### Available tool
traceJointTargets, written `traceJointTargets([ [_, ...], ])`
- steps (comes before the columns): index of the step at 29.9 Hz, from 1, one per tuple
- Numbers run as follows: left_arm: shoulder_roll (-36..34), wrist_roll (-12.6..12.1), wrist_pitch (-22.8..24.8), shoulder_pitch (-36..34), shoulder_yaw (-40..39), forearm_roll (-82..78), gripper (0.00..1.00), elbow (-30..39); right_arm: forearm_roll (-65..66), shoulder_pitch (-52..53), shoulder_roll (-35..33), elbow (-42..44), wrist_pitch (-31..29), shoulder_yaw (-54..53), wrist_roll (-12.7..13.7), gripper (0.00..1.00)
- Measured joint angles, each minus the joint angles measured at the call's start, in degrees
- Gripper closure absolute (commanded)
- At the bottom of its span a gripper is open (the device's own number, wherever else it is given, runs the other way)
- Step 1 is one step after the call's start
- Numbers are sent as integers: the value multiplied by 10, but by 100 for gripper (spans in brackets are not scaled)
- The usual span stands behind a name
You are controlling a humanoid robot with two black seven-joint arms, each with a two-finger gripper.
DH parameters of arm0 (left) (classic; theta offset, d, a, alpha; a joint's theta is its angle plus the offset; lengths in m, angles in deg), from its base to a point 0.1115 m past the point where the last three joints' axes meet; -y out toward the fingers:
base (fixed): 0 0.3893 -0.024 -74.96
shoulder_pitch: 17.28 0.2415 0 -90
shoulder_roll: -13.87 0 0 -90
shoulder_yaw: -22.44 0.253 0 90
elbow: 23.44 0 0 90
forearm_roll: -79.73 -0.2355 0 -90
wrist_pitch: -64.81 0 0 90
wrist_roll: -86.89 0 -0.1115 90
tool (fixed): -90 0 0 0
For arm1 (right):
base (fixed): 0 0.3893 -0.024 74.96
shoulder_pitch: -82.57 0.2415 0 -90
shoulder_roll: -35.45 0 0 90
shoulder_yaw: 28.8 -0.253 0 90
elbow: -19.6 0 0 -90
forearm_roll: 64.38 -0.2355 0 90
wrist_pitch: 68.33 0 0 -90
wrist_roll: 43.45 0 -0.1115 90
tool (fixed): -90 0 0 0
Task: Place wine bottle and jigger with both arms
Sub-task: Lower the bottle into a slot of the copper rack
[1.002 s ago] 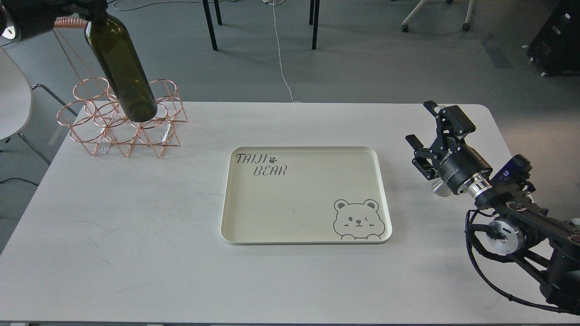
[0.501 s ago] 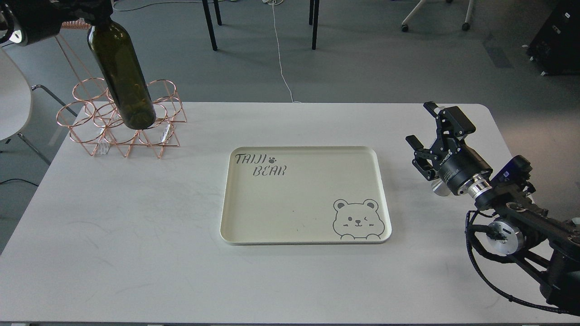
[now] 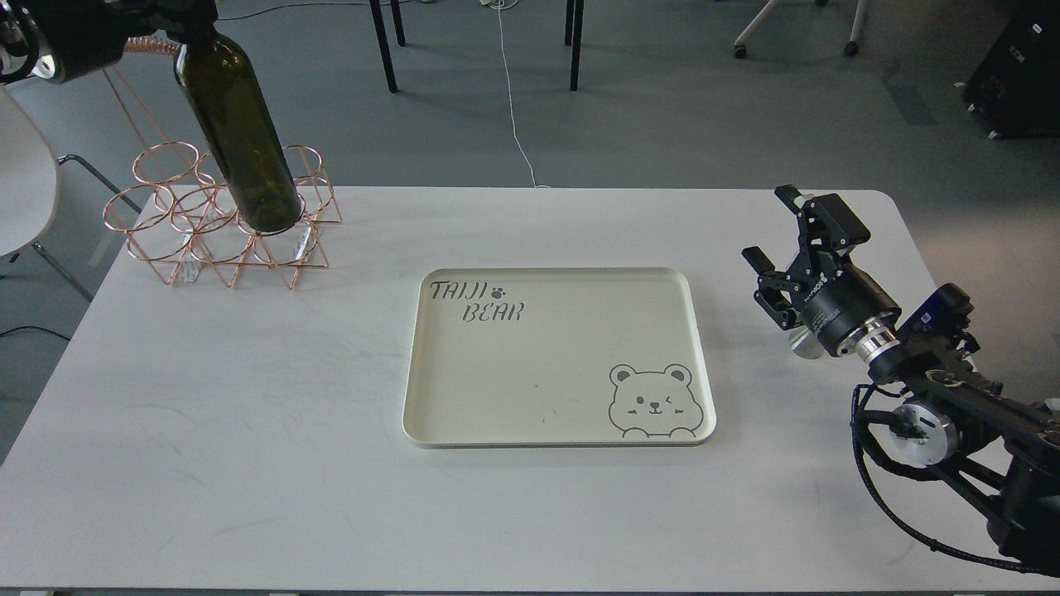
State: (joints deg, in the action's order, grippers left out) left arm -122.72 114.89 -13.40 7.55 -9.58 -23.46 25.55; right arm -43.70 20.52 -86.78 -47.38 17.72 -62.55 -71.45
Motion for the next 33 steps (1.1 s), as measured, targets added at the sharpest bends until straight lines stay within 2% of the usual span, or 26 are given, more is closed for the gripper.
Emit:
traceJointTargets([
  [19,30,0,-14,5,1,0,94,-49,0,-1,0,0,0,0,0,3],
  [33,39,0,-46,14,56,33,91,-70,0,-3,0,0,0,0,0,3],
])
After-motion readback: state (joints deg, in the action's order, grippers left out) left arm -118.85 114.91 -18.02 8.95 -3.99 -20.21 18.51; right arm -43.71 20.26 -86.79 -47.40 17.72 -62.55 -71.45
